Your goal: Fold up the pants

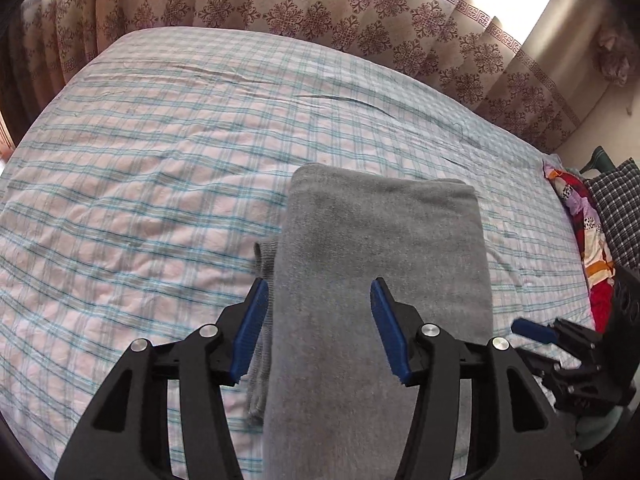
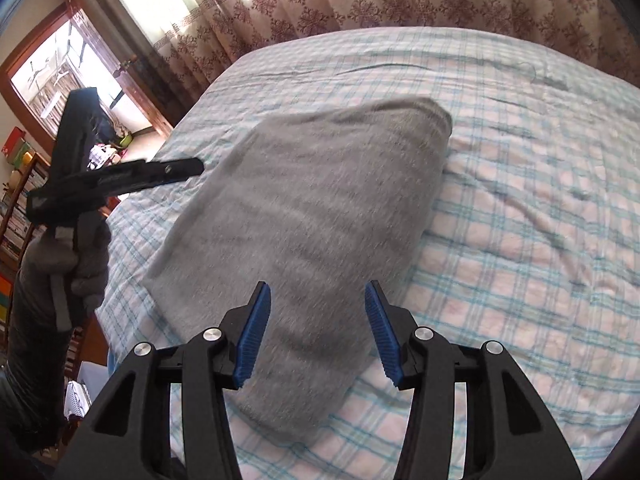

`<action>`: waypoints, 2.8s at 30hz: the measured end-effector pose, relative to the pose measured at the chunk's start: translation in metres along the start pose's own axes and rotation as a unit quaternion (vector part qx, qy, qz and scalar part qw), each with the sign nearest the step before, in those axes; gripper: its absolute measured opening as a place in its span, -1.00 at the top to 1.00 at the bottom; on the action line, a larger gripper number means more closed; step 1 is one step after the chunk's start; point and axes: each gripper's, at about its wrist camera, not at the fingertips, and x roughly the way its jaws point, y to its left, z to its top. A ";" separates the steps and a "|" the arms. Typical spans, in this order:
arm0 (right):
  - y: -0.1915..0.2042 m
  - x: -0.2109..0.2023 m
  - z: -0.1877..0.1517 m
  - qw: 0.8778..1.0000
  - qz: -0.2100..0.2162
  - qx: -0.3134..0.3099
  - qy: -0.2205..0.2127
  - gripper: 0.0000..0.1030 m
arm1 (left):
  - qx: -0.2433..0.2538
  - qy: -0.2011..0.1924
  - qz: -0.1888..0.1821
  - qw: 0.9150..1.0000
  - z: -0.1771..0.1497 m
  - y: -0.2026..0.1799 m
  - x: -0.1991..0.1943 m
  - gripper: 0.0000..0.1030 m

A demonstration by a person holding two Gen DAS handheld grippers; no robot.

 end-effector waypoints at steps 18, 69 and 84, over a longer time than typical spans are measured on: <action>-0.049 0.088 0.104 0.997 -0.073 0.040 -0.002 0.02 | 0.105 0.073 -0.042 0.991 -0.089 -0.106 0.021 -0.29; -0.006 0.013 -0.058 0.998 -0.018 0.001 0.066 -0.33 | 0.155 0.030 0.079 0.984 -0.103 -0.108 0.022 -0.64; -0.009 0.009 -0.079 0.996 0.017 0.018 0.091 -0.33 | 0.054 -0.012 0.101 0.993 -0.072 -0.054 -0.001 -0.80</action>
